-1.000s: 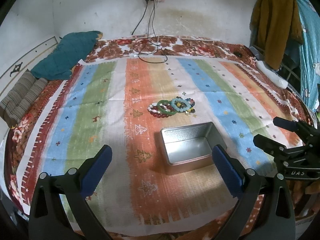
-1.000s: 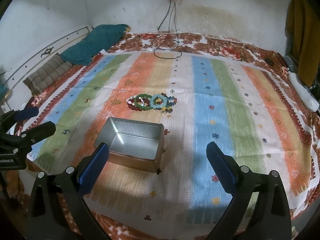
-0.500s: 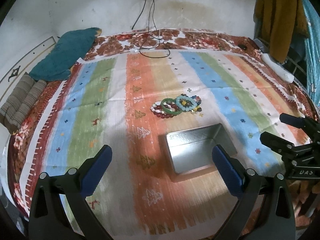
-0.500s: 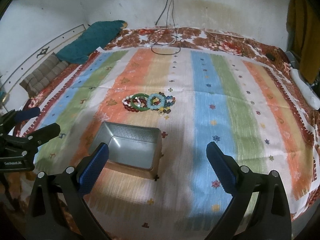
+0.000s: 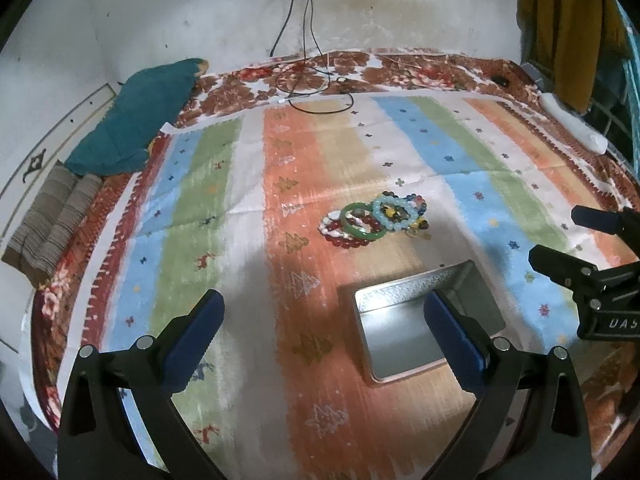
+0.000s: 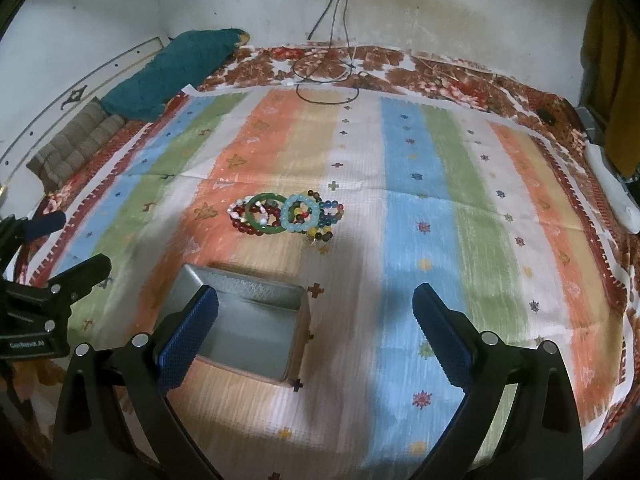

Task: Organize jewelry
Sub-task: 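Move both open grippers down toward the bracelet cluster beside the tin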

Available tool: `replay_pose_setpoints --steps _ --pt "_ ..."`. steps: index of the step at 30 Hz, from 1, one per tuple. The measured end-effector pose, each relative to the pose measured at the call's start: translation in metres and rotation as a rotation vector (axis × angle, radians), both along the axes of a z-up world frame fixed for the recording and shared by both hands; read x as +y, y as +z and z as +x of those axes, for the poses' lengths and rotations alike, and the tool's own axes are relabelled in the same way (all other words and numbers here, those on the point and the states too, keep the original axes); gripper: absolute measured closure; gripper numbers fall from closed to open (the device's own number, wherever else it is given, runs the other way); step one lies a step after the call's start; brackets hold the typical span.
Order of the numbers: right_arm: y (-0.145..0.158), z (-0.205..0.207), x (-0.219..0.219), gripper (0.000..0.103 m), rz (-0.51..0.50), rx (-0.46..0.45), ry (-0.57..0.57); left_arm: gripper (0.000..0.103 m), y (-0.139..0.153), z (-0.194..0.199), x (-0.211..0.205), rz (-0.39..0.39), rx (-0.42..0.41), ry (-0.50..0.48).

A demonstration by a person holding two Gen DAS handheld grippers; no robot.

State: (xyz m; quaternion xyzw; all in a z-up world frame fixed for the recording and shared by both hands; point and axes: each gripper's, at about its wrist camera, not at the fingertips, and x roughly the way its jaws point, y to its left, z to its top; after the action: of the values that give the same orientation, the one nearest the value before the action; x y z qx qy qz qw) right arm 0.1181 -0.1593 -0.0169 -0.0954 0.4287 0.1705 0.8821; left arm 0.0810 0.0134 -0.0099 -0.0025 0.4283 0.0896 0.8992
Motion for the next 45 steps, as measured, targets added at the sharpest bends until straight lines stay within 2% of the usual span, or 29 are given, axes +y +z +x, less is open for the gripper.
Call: replay_pose_setpoints --steps 4,7,10,14,20,33,45 --pt "0.000 0.012 0.002 0.004 -0.001 0.010 -0.006 0.006 0.000 0.011 -0.002 0.027 0.009 -0.004" --pt "-0.002 0.020 0.005 0.004 -0.011 0.019 -0.006 0.006 0.000 0.020 0.000 0.017 0.017 -0.008" --pt "-0.003 0.027 0.008 0.004 -0.018 0.026 -0.004 0.006 0.003 0.026 0.003 0.029 0.001 0.012" --pt "-0.002 0.037 0.005 0.004 0.035 0.041 -0.018 0.006 0.003 0.037 0.006 0.019 0.008 0.018" --pt "-0.005 0.054 0.005 0.004 0.036 0.064 -0.038 0.006 0.001 0.058 0.008 -0.006 0.026 0.012" --pt "-0.014 0.077 0.013 0.004 0.023 0.102 -0.028 0.006 -0.017 0.100 0.016 -0.008 0.089 0.031" --pt "-0.042 0.113 0.025 0.004 -0.015 0.168 -0.038 0.010 -0.046 0.131 0.032 -0.031 0.171 0.046"
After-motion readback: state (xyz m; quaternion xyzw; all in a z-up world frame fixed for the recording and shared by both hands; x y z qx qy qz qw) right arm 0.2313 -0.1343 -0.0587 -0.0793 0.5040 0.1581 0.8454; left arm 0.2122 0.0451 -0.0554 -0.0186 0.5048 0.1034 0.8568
